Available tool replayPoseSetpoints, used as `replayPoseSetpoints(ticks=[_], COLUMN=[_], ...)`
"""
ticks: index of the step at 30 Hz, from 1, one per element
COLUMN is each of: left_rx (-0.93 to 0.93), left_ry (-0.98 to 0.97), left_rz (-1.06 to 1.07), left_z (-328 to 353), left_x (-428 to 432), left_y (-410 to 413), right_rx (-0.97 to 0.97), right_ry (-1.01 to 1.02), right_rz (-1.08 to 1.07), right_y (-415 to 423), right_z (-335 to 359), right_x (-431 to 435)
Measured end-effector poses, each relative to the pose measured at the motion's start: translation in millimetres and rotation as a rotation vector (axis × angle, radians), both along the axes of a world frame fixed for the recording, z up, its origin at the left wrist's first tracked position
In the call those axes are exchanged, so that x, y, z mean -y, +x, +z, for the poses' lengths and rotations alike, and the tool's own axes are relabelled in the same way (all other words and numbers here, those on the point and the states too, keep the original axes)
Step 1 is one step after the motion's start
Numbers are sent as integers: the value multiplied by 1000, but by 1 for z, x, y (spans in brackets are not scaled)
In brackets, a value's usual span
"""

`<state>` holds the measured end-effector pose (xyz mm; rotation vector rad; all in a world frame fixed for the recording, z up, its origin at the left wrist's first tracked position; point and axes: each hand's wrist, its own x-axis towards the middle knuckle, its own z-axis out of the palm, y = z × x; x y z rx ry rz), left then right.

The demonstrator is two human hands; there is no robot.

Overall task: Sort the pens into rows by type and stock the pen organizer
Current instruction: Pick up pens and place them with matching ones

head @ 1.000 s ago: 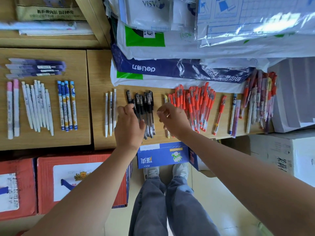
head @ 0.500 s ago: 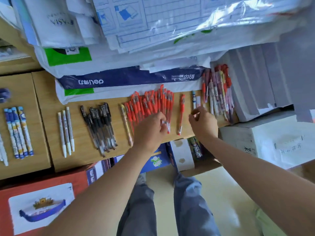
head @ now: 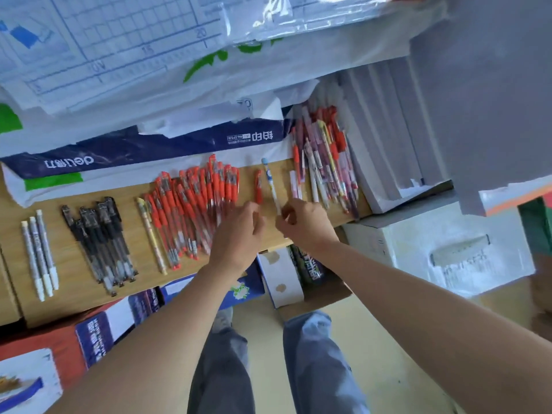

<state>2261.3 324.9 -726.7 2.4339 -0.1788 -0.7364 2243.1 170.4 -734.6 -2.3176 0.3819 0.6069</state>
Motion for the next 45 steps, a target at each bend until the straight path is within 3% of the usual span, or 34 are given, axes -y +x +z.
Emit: replayPoseSetpoints(ticks=[3,5,7,10,12,15,28,36,41,45], left_rx=[-106,-125,-118,-108,-99,-90,-161,-184,-242,-339], left_ry=[-172,-170,-135,-116,-119,-131,-107,-104,-210,-286], left_rz=[210,293,314,300,293,296,271,289,381,435], left_z=[5,6,8,14,14,12,-1,-9,-11,-4], left_x=[27,42,51,57,57,56,45,33,31,37], left_y=[10,16,21,24,24,23,18,15,12,12], right_rx=[34,56,171,349,303,181,183,304,157,151], right_ry=[141,190,138,-70,-147,-204,-122,-137,-59,-70], right_rz=[130,164,120,-112,-220,-191,-99,-128,42,-8], right_y=[-1,0,3,15,23,30,32,26,13,17], right_z=[10,16,20,21,16,7,-3,3,-2,-4], right_x=[14,27,41,64,72,73,50,66,50,41])
